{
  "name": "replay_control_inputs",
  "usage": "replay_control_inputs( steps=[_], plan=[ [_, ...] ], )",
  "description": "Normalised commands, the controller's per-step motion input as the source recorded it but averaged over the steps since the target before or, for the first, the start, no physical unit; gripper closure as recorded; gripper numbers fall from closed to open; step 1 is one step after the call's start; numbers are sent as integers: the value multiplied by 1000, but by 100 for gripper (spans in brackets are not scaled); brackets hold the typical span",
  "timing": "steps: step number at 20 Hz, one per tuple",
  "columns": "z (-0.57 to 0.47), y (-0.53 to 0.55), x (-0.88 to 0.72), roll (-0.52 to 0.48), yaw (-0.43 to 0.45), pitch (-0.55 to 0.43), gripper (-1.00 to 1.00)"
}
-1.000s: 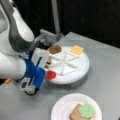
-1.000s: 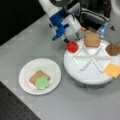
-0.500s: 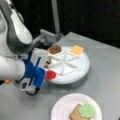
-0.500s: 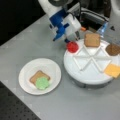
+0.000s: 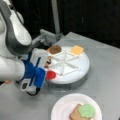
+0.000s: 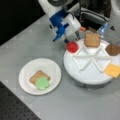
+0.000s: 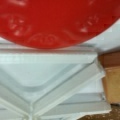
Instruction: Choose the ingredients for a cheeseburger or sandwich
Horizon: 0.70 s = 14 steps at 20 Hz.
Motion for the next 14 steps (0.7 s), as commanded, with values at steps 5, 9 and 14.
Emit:
replay_control_inputs(
  steps=[5,9,14],
  plan=[
    [-114,-448,354,444,228,-11,-100],
    [-95,-395,310,380,208,-1,-100],
    [-37,-278,219,336,156,10,-100]
  ],
)
